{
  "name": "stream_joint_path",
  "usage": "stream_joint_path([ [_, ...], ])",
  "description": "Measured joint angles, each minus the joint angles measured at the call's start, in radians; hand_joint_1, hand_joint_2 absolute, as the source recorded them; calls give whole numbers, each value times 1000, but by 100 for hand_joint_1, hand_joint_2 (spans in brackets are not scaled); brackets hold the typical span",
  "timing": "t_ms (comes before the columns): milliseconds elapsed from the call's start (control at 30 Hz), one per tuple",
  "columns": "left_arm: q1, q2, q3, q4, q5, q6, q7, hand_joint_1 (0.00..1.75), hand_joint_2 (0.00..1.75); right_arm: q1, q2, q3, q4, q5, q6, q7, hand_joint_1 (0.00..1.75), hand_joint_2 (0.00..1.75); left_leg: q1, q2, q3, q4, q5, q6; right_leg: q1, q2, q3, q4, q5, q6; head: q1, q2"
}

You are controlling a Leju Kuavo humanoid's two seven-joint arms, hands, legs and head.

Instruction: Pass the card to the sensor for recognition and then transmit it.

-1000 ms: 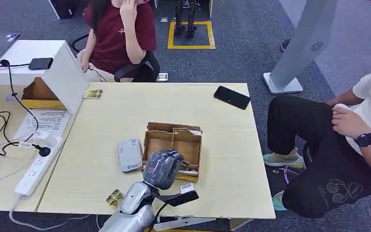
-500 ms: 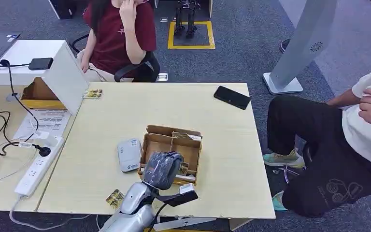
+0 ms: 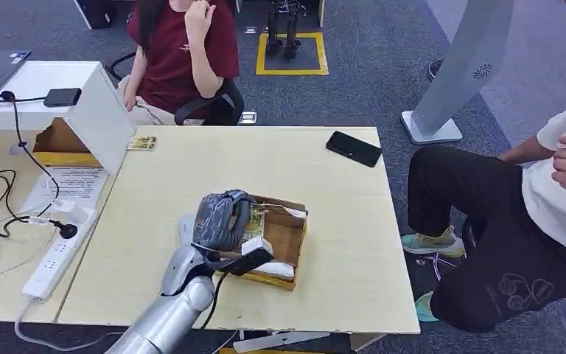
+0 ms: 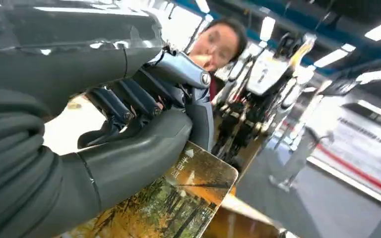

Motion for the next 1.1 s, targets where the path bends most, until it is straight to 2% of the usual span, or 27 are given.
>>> stream_joint_path([
  [400, -7, 39, -15, -70, 16, 11, 8, 175, 175, 0, 0, 0, 0, -6, -4, -2, 0, 175, 0, 0, 0, 1, 0, 0, 0, 0, 0, 0, 0, 0, 0, 0],
  [800, -21, 55, -15, -73, 37, 33, 6, 175, 175, 0, 0, 0, -1, -6, -4, 1, 0, 175, 0, 0, -1, 1, 0, 0, 0, 0, 0, 0, 0, 0, 0, 0],
  [967, -74, 64, 8, -49, -54, 53, 69, 175, 175, -1, 1, 1, -1, -6, -5, 5, 0, 175, 0, 0, -1, 1, 0, 0, 0, 0, 0, 0, 1, 1, 0, 0],
  [1033, -103, 66, 54, -25, -148, 54, 102, 175, 175, 0, 3, 2, -1, -8, -8, 8, 0, 175, 0, 0, -1, 1, 0, 1, 0, 0, 0, 0, 1, 1, 0, 0],
  [1100, -129, 66, 106, 0, -197, 54, 111, 175, 175, 0, 5, 2, -1, -8, -12, 9, 0, 175, 0, 0, 0, 1, 0, 0, 0, 0, 0, 0, 1, 1, 0, 0],
])
